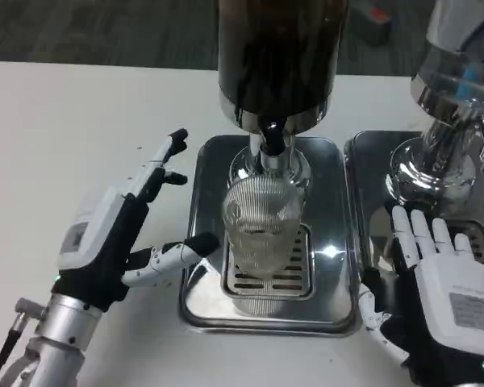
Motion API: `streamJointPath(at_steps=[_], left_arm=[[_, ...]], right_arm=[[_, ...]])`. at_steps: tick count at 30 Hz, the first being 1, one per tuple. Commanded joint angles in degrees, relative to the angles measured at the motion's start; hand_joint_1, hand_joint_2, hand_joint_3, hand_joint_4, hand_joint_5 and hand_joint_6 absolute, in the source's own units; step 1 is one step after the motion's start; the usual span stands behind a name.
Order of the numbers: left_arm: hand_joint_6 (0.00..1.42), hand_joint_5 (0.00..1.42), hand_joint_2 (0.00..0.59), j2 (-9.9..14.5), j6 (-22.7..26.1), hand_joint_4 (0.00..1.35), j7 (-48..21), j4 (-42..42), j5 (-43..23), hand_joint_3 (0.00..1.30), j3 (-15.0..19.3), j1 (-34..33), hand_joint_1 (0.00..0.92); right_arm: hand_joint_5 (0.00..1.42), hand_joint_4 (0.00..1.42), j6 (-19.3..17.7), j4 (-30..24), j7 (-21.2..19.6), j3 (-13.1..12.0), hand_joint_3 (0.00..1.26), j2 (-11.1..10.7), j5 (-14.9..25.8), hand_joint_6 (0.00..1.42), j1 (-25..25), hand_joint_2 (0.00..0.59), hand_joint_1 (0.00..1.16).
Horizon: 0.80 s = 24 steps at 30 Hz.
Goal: Grasp the cup under the faucet to collect the drink, then remove the cup.
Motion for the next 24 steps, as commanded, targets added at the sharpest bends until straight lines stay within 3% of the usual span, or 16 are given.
streamJointPath(at_steps=[1,6,11,15,17,24], left_arm=[[0.12,0.17,0.045,1.9,-3.3,0.00,-4.0,-4.9,-3.8,0.00,2.8,2.7,0.000],[0.11,0.14,0.083,2.8,-6.1,0.00,-10.7,-10.6,-9.2,0.00,5.4,4.4,0.000],[0.01,0.04,0.095,2.0,-7.0,0.00,-22.8,-16.3,-21.7,0.00,5.6,4.1,0.000],[0.00,0.00,0.094,1.5,-3.1,0.00,-41.0,-20.5,-38.6,0.00,2.5,2.1,0.000],[0.00,0.00,0.094,0.9,-1.2,0.00,-47.2,-22.1,-43.0,0.00,2.8,1.5,0.000],[0.00,0.00,0.107,-2.5,2.3,0.00,-58.5,-24.0,-46.5,0.00,5.4,-2.1,0.000]], right_arm=[[0.00,0.00,0.4,0.2,0.4,0.5,0.00,-0.7,-2.0,0.00,0.4,0.534,0.33],[0.00,0.00,0.2,0.4,0.9,0.3,0.00,-0.5,-1.1,0.00,0.6,0.539,0.33],[0.00,0.00,0.1,0.7,1.0,-0.1,0.00,-0.1,-0.2,0.00,0.2,0.542,0.33],[0.00,0.00,0.2,0.8,0.9,-0.2,0.00,0.5,0.3,0.00,0.0,0.543,0.33],[0.00,0.00,0.3,0.9,0.9,-0.2,0.00,0.7,0.4,0.00,0.0,0.543,0.33],[0.00,0.00,0.7,0.9,0.5,-0.6,0.00,1.5,0.5,0.00,0.1,0.543,0.33]])
